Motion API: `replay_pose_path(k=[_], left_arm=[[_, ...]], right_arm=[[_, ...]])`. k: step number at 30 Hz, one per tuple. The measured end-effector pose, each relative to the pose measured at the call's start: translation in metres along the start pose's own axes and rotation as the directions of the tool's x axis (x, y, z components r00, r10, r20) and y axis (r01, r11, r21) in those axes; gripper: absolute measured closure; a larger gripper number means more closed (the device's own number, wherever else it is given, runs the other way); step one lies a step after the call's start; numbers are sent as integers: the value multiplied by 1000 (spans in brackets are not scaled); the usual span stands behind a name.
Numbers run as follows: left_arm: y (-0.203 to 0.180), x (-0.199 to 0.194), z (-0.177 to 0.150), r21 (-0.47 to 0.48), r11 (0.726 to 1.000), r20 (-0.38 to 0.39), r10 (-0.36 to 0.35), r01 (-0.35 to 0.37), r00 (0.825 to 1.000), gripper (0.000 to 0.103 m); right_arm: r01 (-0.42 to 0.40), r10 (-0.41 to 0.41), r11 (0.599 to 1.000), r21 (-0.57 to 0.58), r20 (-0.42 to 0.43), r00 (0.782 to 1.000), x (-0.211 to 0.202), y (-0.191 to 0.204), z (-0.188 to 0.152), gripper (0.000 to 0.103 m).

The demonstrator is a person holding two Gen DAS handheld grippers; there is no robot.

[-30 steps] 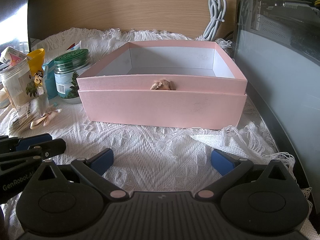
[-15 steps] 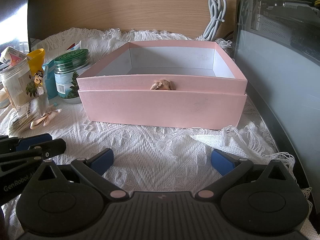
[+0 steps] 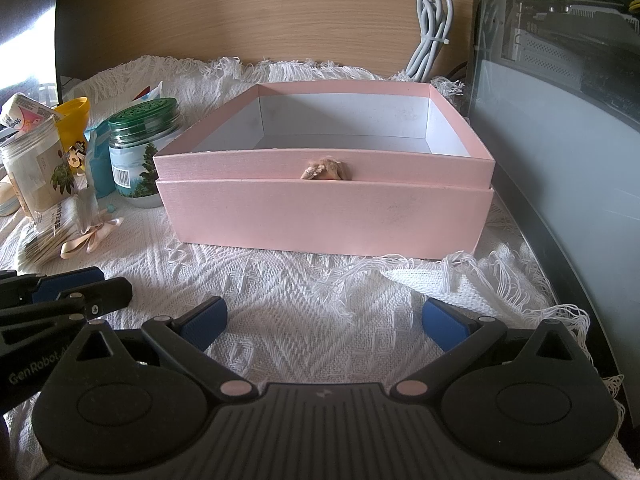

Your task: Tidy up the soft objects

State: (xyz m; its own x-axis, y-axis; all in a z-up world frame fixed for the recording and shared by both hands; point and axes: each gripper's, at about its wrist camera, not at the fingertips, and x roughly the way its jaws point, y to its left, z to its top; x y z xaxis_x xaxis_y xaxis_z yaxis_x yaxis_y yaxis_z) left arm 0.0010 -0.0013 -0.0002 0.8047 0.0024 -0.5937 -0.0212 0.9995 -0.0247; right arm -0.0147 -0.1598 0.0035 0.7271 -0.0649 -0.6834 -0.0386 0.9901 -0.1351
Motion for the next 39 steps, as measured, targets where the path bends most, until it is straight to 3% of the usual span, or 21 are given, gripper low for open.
replay_pose_path(k=[29,34,39], left_arm=[[-3,2,0,28,999,1,16,-16,1000,77],[12,0,0,-61,997,8,-56,57,998,77],[51,-21,10,-75,985,3,-153,152,988,76]], right_arm=[[0,0,1000,0,0,1000,0,1,0,0],[-28,29,999,27,-22,999,1,-5,4,0],[-18,31,996,87,-158,987,3,-8,21,0]])
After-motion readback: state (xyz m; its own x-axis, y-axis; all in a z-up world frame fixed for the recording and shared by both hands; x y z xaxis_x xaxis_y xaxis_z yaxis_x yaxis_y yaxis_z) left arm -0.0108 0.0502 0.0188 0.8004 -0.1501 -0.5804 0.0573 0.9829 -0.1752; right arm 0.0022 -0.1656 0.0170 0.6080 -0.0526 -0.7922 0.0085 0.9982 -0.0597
